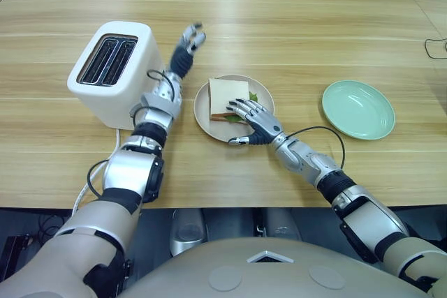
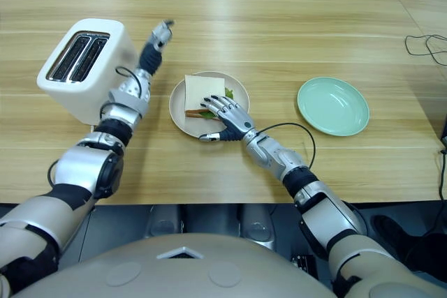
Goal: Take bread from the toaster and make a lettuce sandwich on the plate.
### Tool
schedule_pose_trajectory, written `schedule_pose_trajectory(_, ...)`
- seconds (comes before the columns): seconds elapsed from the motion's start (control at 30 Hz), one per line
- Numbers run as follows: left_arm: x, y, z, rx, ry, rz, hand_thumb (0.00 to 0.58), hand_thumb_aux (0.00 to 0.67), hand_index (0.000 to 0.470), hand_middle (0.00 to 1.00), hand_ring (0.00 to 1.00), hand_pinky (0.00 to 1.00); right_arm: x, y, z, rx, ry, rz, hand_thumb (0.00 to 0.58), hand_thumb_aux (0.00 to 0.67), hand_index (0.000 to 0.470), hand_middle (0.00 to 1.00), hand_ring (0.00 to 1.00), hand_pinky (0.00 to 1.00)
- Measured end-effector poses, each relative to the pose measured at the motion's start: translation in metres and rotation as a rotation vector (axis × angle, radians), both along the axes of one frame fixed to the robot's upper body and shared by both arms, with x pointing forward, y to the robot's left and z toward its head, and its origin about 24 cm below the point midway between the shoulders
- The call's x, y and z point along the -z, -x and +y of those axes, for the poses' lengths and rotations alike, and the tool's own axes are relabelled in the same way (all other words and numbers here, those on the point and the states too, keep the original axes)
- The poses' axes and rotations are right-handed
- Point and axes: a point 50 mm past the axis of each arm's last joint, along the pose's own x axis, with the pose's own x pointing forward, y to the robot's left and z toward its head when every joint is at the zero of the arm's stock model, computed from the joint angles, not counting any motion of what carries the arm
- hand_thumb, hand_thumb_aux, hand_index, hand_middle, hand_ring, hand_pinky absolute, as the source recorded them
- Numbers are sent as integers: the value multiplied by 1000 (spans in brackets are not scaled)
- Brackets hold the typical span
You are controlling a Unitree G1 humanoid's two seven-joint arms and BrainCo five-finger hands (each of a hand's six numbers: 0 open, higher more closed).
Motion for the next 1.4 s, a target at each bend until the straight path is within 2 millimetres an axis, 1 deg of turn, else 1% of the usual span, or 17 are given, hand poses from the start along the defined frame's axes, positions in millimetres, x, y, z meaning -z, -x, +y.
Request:
schedule_pose_trajectory(0.33,-4,21,2,115,119,-173,0,0,0,0,0,0,-7,-1,-3,28,-89,-31,0,0,0,0,0,0)
schedule_pose_trajectory(0.43,0,35,-2,213,180,-220,464,370,254,0,0,0,-20,4,-14,58,-234,-84,132,81,56,0,0,0)
schedule_pose_trajectory(0.47,2,42,-2,250,207,-233,540,494,339,27,27,27,-33,5,-17,53,-311,-125,198,126,87,0,0,0)
schedule_pose_trajectory(0.5,4,46,-3,282,233,-236,580,670,460,165,165,165,-43,5,-19,46,-373,-156,216,139,96,0,0,0)
schedule_pose_trajectory(0.6,5,63,0,371,290,-274,580,670,460,525,525,525,-73,8,-23,0,-558,-207,278,187,128,0,0,0)
schedule_pose_trajectory(0.63,5,68,2,401,303,-284,580,670,460,525,525,525,-79,11,-24,-24,-608,-203,278,187,128,0,0,0)
schedule_pose_trajectory(0.67,4,75,4,449,323,-291,580,670,460,933,933,933,-85,16,-25,-53,-659,-178,374,271,186,0,0,0)
schedule_pose_trajectory(0.7,4,79,5,471,333,-298,580,670,460,1000,1000,1000,-86,19,-26,-67,-682,-166,472,381,262,24,24,24)
schedule_pose_trajectory(0.73,4,84,5,525,355,-290,580,670,460,1000,1000,1000,-88,21,-27,-83,-705,-138,472,381,262,24,24,24)
schedule_pose_trajectory(0.77,3,94,5,616,384,-283,580,670,460,1000,1000,1000,-91,26,-30,-106,-742,-108,580,670,460,494,494,494)
schedule_pose_trajectory(0.8,6,103,4,686,393,-264,580,670,460,1000,1000,1000,-92,28,-32,-122,-761,-89,580,670,460,675,675,675)
schedule_pose_trajectory(0.83,10,111,3,770,394,-232,580,670,460,1000,1000,1000,-94,29,-35,-136,-777,-67,580,670,460,675,675,675)
schedule_pose_trajectory(0.87,15,120,1,858,370,-192,580,670,460,1000,1000,1000,-96,30,-37,-153,-787,-45,580,670,460,1000,1000,1000)
schedule_pose_trajectory(1.0,49,162,-8,1170,165,39,580,670,460,1000,1000,1000,-93,39,-41,-247,-736,79,580,670,460,1000,1000,1000)
schedule_pose_trajectory(1.1,70,182,-15,1304,-3,164,580,670,460,1000,1000,1000,-71,56,-34,-346,-590,260,580,670,460,1000,1000,1000)
schedule_pose_trajectory(1.33,119,180,-24,1258,-321,390,580,670,460,1000,1000,1000,-25,81,-19,-442,-271,522,580,670,460,1000,1000,1000)
schedule_pose_trajectory(1.4,119,173,-28,1208,-356,355,580,670,460,1000,1000,1000,-10,80,-21,-400,-195,565,580,670,460,1000,1000,1000)
